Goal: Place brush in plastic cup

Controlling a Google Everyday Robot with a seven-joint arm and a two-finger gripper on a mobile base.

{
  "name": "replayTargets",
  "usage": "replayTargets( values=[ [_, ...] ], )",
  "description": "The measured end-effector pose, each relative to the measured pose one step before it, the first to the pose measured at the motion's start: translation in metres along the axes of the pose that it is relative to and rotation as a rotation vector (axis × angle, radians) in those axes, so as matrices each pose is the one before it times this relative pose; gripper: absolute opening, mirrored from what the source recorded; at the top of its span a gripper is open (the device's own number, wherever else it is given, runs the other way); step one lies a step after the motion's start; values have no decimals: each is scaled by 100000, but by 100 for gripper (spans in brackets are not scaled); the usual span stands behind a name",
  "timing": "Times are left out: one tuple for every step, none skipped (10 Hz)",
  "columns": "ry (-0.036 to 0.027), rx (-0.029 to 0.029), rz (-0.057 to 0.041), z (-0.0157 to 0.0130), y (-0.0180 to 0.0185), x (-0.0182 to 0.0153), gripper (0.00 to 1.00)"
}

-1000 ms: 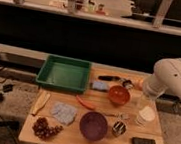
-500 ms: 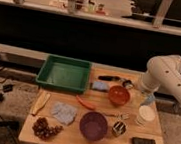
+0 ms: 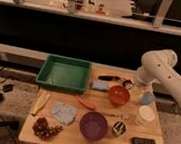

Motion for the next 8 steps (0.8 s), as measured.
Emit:
replayTargets(
  values=[
    [-820,491,-4496,384,-687,120,80],
    [-20,181,-3107,363,-695,310,80],
    [-421,-311,-3993,499,-823,-267,80],
    [-1025,65,-1130,101,-299,-251,80],
    [438,-118,223,-47,107,341,80],
    [877,-521,16,-2,177,327,80],
    [-140,-3,-297,27,-91,-227,80],
    [-91,16,-130,12,-43,-110,80]
  ],
)
